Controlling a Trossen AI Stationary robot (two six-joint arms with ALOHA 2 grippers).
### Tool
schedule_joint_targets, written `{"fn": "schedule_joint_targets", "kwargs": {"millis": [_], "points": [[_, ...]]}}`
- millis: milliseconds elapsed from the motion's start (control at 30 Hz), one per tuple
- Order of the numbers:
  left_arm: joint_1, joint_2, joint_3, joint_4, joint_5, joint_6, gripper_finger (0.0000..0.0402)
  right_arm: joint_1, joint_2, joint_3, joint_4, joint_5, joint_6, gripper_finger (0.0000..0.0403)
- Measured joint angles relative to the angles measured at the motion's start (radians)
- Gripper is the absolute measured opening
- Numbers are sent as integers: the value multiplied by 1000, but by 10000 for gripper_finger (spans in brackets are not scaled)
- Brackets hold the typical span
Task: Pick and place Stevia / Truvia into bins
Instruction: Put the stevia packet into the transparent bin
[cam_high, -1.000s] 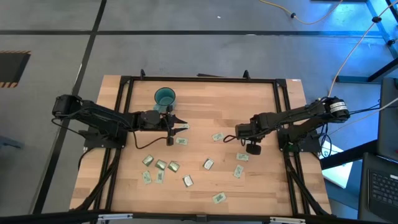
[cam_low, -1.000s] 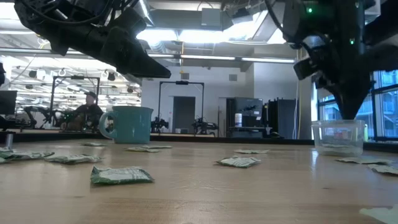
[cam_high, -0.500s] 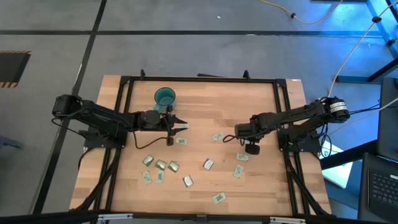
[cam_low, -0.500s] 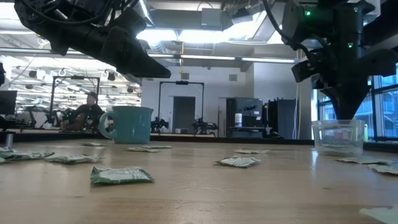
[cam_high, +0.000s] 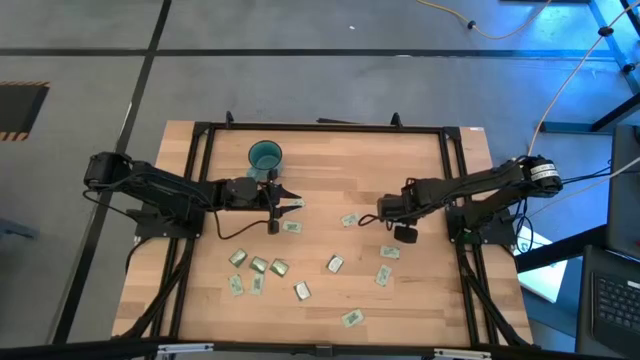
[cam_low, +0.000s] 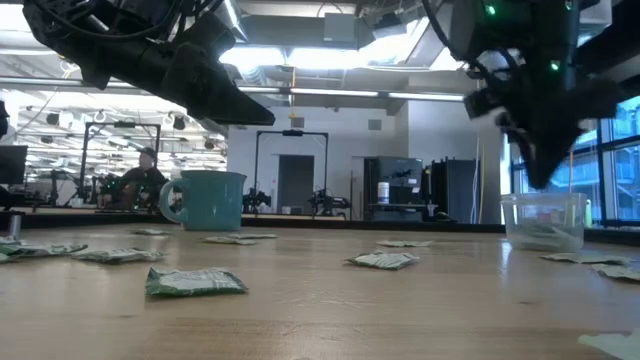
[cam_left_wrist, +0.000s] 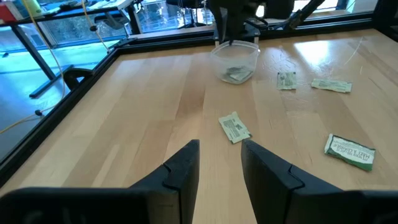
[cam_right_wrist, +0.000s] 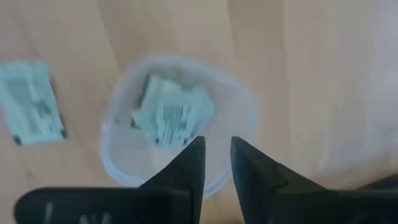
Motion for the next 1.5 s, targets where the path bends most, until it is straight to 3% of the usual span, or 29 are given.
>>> {"fn": "schedule_joint_targets", "kwargs": {"millis": [133, 300, 500, 767, 1167, 1500], "points": [[0, 0, 0, 0, 0, 0, 114, 0, 0, 58, 72, -6, -149, 79], [0, 0, 0, 0, 0, 0, 114, -5, 0, 87, 300, -10, -357, 82], [0, 0, 0, 0, 0, 0, 114, -22, 11, 62, 523, -11, -464, 83], [0, 0, 0, -2, 0, 0, 114, -68, 107, 61, 575, -151, -516, 83], [0, 0, 0, -3, 0, 0, 114, -79, 314, 60, 617, -153, -563, 83], [0, 0, 0, -3, 0, 0, 114, -104, 390, 64, 614, -162, -561, 83]]}}
